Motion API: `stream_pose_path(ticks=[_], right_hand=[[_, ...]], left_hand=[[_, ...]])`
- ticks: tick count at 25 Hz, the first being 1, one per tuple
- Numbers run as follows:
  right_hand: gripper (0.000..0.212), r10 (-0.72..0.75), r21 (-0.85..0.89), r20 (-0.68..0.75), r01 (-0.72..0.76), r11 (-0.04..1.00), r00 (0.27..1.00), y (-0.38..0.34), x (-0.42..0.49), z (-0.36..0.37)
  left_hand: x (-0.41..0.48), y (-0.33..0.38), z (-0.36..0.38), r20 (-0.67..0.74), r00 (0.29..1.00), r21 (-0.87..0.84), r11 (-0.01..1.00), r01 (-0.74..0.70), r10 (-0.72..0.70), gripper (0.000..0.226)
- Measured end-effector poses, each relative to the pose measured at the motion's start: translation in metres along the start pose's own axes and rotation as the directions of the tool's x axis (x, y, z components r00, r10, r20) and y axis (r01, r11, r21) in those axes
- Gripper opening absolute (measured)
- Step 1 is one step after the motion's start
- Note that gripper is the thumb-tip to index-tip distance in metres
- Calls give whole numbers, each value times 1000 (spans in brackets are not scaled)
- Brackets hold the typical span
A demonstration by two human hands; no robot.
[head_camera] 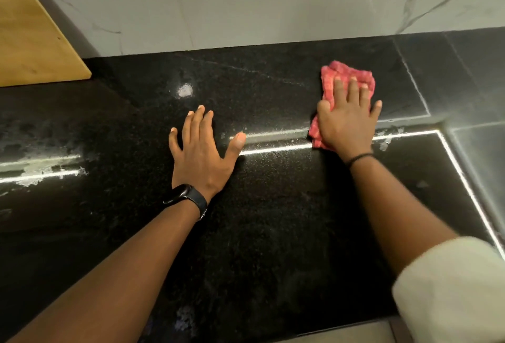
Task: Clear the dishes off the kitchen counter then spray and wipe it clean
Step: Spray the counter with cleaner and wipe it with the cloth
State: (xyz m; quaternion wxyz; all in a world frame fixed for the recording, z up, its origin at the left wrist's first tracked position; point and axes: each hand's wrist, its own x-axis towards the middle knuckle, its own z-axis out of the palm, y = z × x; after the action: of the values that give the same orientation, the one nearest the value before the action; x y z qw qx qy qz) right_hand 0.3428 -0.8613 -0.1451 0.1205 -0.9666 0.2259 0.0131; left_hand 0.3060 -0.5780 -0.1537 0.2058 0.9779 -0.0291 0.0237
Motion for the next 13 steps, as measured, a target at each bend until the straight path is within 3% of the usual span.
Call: stream_pose_path(ticks=[2, 5, 10, 13], right_hand=[[70, -17, -1, -10, 17, 1000, 1000, -13, -49, 7], [71, -170, -32, 29, 171, 985, 985, -49, -75, 20], [71, -369, -45, 84, 373, 927, 926, -74, 23, 15], [70, -286, -38, 97, 291, 956, 953, -43, 80, 2]], left_hand=[[1, 1, -1, 4, 1000, 13, 1000, 1, -1, 102], [1, 3, -1, -1, 1000, 36, 999, 2, -2, 102], [2, 3, 0, -8, 1000, 14, 1000, 3, -3, 97], [1, 2, 0, -2, 1000, 3, 1000, -1, 1, 96]])
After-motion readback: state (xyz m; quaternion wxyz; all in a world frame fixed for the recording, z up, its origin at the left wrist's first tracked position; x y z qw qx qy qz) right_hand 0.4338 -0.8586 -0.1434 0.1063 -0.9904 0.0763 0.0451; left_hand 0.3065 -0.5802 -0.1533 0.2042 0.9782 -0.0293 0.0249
